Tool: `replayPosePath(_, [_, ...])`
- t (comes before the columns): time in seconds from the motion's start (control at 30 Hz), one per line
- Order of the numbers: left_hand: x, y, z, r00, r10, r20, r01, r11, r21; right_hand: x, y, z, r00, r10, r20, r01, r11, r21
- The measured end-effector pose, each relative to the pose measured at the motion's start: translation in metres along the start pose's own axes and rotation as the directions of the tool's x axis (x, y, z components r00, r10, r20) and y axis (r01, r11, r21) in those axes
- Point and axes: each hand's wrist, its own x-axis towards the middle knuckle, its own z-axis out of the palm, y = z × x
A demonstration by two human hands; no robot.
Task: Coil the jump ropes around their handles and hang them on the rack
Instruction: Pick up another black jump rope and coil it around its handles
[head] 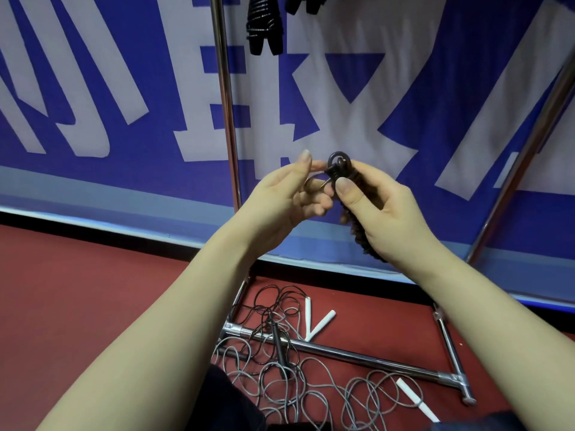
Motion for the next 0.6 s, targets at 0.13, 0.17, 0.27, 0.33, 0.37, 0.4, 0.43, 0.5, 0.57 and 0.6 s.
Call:
replayPosePath(0.13, [0.005,-0.005,0.0,0.981,-0.01,-0.193,0.007,1.0,-0.018,0.002,0.002,-0.005,0.978,-0.041,-0.206,0.047,0.999,0.022])
replayPosePath(0.17, [0.005,-0.009,0.001,0.982,0.021,-0.188,-0.014,0.999,0.039,0.003,0.002,-0.007,0.971,-0.025,-0.239,0.038,0.998,0.051])
replayPosePath(0.27, [0.002,-0.019,0.012,0.992,0.113,-0.047,-0.101,0.973,0.208,0.005,0.002,-0.007,0.958,0.029,-0.285,0.016,0.988,0.151])
replayPosePath(0.33, [-0.002,-0.023,0.025,0.994,0.108,0.006,-0.107,0.969,0.223,0.006,0.002,-0.001,0.952,0.059,-0.301,0.011,0.974,0.227])
replayPosePath(0.37, [-0.004,-0.024,0.03,0.995,0.095,-0.002,-0.093,0.975,0.204,0.006,0.003,0.002,0.948,0.08,-0.309,0.007,0.963,0.27])
replayPosePath(0.4, [-0.005,-0.025,0.034,0.996,0.086,-0.026,-0.08,0.98,0.18,0.007,0.003,0.005,0.943,0.101,-0.317,0.001,0.952,0.306])
replayPosePath(0.43, [-0.006,-0.025,0.038,0.995,0.081,-0.056,-0.072,0.986,0.151,0.008,0.003,0.009,0.94,0.119,-0.321,-0.008,0.945,0.328])
replayPosePath(0.5, [-0.008,-0.024,0.043,0.992,0.079,-0.098,-0.072,0.995,0.075,0.009,0.001,0.017,0.936,0.135,-0.324,-0.021,0.943,0.331])
replayPosePath(0.57, [-0.009,-0.021,0.044,0.987,0.091,-0.131,-0.092,0.996,0.003,0.008,0.0,0.025,0.94,0.126,-0.317,-0.021,0.948,0.317])
replayPosePath(0.6, [-0.009,-0.02,0.043,0.984,0.104,-0.145,-0.108,0.994,-0.022,0.008,0.0,0.03,0.945,0.126,-0.3,-0.024,0.946,0.324])
